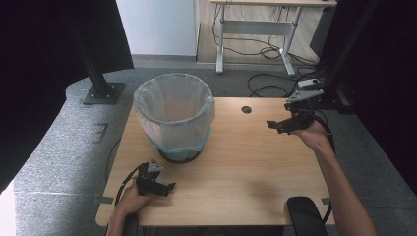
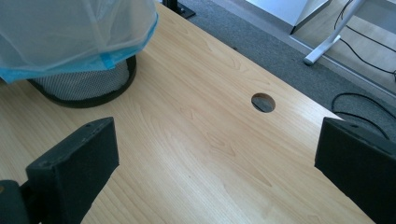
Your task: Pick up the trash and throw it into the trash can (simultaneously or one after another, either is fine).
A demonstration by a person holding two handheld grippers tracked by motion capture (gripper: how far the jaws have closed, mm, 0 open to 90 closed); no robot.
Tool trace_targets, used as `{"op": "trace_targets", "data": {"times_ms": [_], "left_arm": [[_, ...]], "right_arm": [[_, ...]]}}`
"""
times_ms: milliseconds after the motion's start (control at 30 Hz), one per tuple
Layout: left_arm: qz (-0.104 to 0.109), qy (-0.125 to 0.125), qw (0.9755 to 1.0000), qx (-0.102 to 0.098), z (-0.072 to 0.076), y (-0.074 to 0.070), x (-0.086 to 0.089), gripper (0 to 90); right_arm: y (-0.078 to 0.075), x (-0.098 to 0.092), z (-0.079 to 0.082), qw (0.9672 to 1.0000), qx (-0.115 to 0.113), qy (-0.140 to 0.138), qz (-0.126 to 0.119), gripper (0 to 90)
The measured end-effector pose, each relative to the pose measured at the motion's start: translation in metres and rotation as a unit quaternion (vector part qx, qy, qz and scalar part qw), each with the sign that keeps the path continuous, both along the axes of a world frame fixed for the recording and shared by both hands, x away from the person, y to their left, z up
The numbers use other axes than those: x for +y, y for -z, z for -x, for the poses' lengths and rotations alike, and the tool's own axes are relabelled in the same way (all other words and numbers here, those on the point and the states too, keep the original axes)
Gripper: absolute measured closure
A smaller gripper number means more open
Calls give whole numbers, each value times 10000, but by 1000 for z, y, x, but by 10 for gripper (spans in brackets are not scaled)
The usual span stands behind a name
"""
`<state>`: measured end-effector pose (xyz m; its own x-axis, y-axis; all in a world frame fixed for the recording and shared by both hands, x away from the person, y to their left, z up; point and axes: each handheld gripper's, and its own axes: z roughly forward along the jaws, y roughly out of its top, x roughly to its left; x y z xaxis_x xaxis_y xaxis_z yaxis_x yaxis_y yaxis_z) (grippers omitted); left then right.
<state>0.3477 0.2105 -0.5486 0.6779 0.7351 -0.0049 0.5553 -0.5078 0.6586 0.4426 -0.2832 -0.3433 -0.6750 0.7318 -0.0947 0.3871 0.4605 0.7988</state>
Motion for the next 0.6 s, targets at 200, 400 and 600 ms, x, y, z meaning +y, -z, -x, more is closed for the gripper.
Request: {"op": "trace_targets", "data": {"times_ms": [200,400,600], "left_arm": [[5,-12,10000,-4,0,0,0,0],[7,-16,10000,-7,0,0,0,0],[11,-24,10000,-7,0,0,0,0]], "right_arm": [[15,-1,6,10000,10,-47,-42,0],[34,2,10,9999,91,-129,-16,0],[53,6,14,9997,157,-176,87,0]]}}
